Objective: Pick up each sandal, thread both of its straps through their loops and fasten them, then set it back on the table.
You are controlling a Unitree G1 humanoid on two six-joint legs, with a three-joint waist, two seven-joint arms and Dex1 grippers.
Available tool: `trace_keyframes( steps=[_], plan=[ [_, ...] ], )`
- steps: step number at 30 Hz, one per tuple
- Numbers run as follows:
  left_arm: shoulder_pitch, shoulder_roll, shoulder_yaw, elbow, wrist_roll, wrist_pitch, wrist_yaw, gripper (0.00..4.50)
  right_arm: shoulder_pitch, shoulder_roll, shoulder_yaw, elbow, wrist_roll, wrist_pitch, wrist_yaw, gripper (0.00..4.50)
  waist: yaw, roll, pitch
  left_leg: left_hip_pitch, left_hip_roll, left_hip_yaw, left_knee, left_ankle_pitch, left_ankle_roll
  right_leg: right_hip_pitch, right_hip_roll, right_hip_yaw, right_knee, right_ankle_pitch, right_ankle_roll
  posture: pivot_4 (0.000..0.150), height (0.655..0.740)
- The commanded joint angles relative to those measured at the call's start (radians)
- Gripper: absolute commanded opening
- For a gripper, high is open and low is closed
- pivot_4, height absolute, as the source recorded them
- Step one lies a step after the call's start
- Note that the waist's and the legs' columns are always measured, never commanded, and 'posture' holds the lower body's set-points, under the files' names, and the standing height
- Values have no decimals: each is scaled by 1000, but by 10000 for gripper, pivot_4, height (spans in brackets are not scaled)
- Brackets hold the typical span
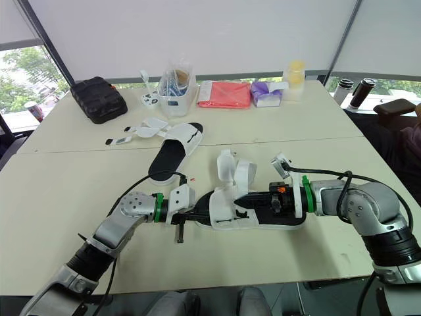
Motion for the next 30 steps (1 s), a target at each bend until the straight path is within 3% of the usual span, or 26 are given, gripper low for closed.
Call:
trace_keyframes(
  steps=[1, 24, 30],
  plan=[
    [20, 11, -14, 9, 30, 26, 12, 0, -26, 12, -10, 15, -38, -10, 34, 427, 1, 0, 0, 0, 0, 0, 0, 0, 0, 0, 0, 0, 0, 0, 0, 1500, 7400],
    [23, 5, -23, 20, 36, 21, 18, 0, -37, 89, -93, 29, 8, 162, 19, 427, 0, 0, 0, 0, 0, 0, 0, 0, 0, -1, 0, 0, 0, 0, 0, 1500, 7400],
    [23, 3, -23, 23, 37, 19, 21, 0, -7, 61, -44, 15, -76, 112, 49, 427, 1, 0, 0, 0, 0, 0, 0, 0, 0, -1, 0, 0, 0, 0, 0, 1500, 7400]
  ],
)
